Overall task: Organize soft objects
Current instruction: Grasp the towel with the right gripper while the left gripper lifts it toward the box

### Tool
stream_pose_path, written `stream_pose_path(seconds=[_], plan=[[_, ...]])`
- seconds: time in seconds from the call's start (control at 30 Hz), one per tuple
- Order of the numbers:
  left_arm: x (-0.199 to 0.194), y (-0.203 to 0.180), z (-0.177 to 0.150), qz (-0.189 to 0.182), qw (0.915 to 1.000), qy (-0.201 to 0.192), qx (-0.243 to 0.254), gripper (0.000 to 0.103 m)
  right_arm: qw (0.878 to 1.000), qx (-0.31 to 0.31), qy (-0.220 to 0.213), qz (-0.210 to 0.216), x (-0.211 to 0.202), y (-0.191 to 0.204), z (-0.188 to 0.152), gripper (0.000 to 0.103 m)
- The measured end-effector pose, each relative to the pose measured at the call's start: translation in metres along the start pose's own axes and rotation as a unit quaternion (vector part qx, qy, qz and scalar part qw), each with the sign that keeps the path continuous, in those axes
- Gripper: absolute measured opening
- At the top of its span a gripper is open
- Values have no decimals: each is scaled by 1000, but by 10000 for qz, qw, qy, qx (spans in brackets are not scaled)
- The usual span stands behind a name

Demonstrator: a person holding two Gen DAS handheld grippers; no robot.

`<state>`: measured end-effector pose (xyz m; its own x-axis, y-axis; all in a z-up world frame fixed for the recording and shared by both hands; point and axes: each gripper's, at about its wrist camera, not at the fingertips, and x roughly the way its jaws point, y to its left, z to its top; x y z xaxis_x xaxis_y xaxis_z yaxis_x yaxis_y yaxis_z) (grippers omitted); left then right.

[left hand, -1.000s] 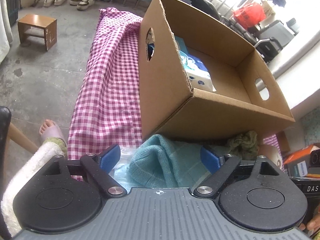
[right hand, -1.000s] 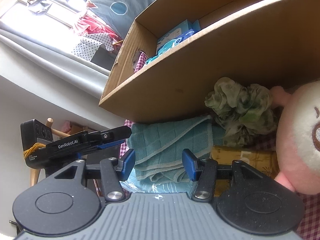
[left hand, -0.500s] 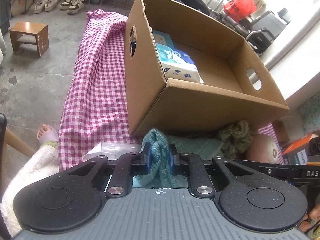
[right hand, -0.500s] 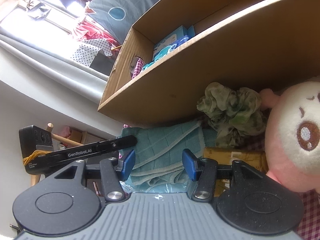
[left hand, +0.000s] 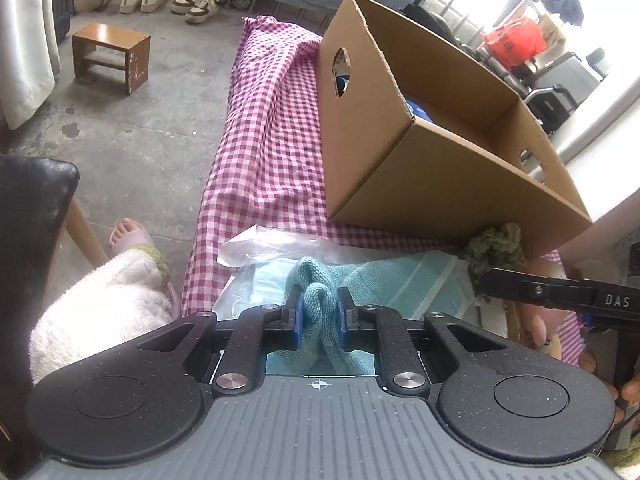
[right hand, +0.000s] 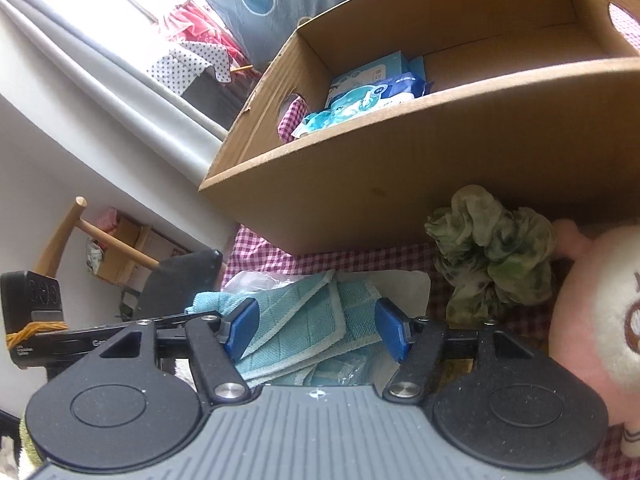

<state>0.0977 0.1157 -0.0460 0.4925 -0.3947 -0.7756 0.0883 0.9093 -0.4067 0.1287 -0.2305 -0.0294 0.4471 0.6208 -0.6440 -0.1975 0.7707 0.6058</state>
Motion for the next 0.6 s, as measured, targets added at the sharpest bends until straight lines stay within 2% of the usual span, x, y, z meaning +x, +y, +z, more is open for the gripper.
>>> stream_pose_path(seconds=[0.2,0.3,0.37,0.4,0.47,0.6], plan=[[6,5,-4,-32,10000,-12,-4,14,9957,-718,103,-568,20,20,7,67],[8,9,-6,-80,10000,-17,-46,15,9924,-978,226,-716,33,26,8,65],[8,10,-6,-96,9999,-23,-54,15,9903,-1066,326,-830,42,27,7,54],[8,10,-6,-99,9999,-26,-53,15,9890,-1137,372,-871,48,28,4,52],[8,10,-6,-103,9999,-42,-56,15,9859,-1303,424,-960,54,33,0,35],[0,5,-7,-156,9997,-199,-28,15,9825,-1566,361,-946,54,44,-7,19]])
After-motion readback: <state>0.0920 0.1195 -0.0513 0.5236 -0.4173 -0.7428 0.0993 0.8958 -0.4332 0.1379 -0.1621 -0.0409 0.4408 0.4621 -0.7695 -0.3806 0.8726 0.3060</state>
